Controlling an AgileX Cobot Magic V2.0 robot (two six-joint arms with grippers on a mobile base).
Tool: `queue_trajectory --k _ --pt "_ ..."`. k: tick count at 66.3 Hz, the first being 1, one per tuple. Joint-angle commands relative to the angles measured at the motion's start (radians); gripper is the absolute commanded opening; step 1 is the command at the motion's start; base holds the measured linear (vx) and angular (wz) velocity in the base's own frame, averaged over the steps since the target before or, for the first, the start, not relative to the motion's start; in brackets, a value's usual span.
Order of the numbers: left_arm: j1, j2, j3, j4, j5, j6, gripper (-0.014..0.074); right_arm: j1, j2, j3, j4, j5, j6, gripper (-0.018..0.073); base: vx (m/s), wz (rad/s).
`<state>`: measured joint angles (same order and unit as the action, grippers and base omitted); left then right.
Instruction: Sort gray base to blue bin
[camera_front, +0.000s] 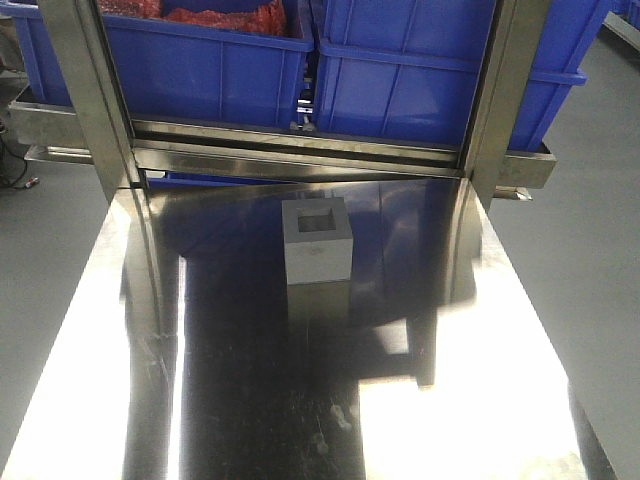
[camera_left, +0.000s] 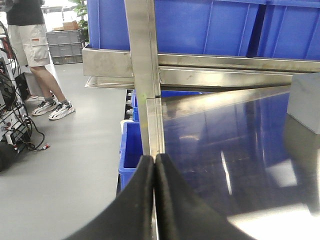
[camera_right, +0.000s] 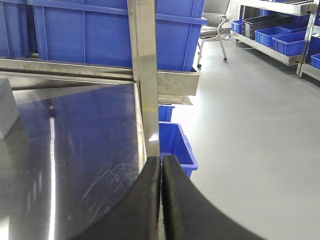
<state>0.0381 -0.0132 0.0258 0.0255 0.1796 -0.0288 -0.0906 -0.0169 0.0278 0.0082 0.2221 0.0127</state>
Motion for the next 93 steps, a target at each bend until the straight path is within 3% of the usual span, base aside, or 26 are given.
queue_trajectory --k 1,93 --pt "-0.005 -0.012 -0.02 -0.001 -0.075 -0.004 -0.0006 0.0 -0.002 0.002 -0.008 -0.075 -0.013 -0.0005 0.0 0.0" --pt "-0.005 -0.012 -0.02 -0.001 -0.077 -0.004 -0.0006 0.0 -0.002 0.002 -0.008 -0.075 -0.013 -0.0005 0.0 0.0"
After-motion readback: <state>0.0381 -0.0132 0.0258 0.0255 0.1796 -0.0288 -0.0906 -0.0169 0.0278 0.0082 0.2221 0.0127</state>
